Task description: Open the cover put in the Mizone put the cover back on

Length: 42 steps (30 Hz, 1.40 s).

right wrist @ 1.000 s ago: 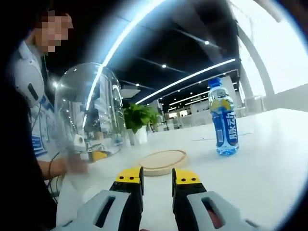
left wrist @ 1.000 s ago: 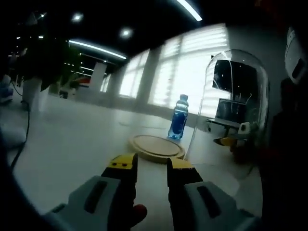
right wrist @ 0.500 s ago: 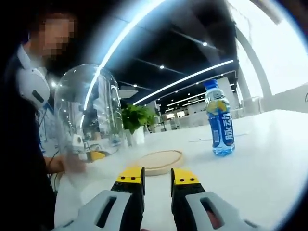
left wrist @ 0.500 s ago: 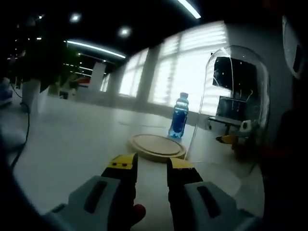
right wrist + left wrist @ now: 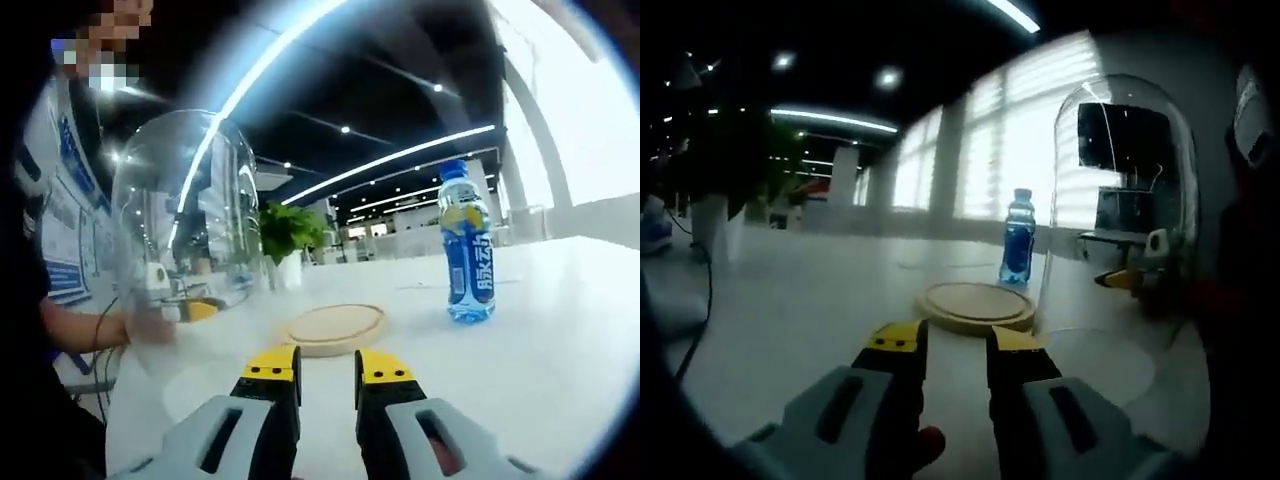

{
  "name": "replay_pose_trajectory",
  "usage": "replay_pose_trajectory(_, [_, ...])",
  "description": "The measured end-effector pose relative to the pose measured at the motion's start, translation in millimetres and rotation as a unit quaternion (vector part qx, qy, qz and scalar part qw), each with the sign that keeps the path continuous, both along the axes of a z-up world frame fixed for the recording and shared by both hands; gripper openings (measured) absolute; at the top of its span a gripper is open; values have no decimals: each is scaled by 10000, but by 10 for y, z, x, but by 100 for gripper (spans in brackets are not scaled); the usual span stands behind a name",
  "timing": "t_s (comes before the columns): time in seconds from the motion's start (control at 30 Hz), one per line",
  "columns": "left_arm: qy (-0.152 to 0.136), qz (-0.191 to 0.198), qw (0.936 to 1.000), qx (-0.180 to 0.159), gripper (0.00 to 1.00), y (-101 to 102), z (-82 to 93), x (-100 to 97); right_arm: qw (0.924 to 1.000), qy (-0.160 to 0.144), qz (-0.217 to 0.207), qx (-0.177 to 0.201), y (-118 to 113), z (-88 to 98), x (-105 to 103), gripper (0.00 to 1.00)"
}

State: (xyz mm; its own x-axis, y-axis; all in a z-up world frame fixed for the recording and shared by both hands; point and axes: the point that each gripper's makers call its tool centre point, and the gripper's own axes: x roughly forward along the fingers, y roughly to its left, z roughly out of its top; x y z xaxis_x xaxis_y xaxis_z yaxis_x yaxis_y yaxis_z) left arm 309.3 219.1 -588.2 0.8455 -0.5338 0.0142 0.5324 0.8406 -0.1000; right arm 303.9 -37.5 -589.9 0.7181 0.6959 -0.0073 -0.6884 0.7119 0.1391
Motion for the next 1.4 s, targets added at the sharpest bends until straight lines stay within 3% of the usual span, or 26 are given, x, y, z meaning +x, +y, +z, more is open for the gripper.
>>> replay_pose_trajectory(0.1, [44,-66,10000,-48,16,-36,6,-36,10000,21,43,-74,5,-22,-8,13])
replay_pose_trajectory(0.17, [59,23,9999,123,16,-26,-22,-35,10000,38,56,28,-24,-8,0,13])
replay_pose_trajectory(0.23, [40,167,9997,-144,16,33,29,-21,9999,109,45,109,-42,-10,19,13])
replay_pose_trajectory(0.33, [25,197,9996,-193,15,61,40,-16,9999,62,52,73,-32,0,12,13])
replay_pose_trajectory(0.47, [31,97,9999,-18,15,-1,6,-33,9999,-73,27,-69,-19,12,4,13])
replay_pose_trajectory(0.57, [39,-105,9998,-151,15,-62,38,-87,9992,-272,-1,-281,-3,19,-11,13])
replay_pose_trajectory(0.73, [86,-171,9998,-37,15,-75,-9,-60,9981,-404,88,-451,40,9,-48,13])
replay_pose_trajectory(0.87, [-47,-154,9996,243,15,-89,-22,-95,9963,-546,155,-650,88,-9,-95,13])
replay_pose_trajectory(1.0, [-244,-571,9979,161,15,-223,50,-206,9961,-576,-195,-634,-14,20,-39,14])
replay_pose_trajectory(1.1, [-62,-502,9985,228,15,-225,-9,-163,9953,-501,-690,-464,-175,54,33,14])
replay_pose_trajectory(1.17, [-50,-495,9986,198,15,-229,-1,-171,9951,-253,-914,-263,-262,33,96,13])
replay_pose_trajectory(1.4, [-94,-735,9971,175,16,-302,36,-209,9959,113,-882,-190,-218,-52,159,13])
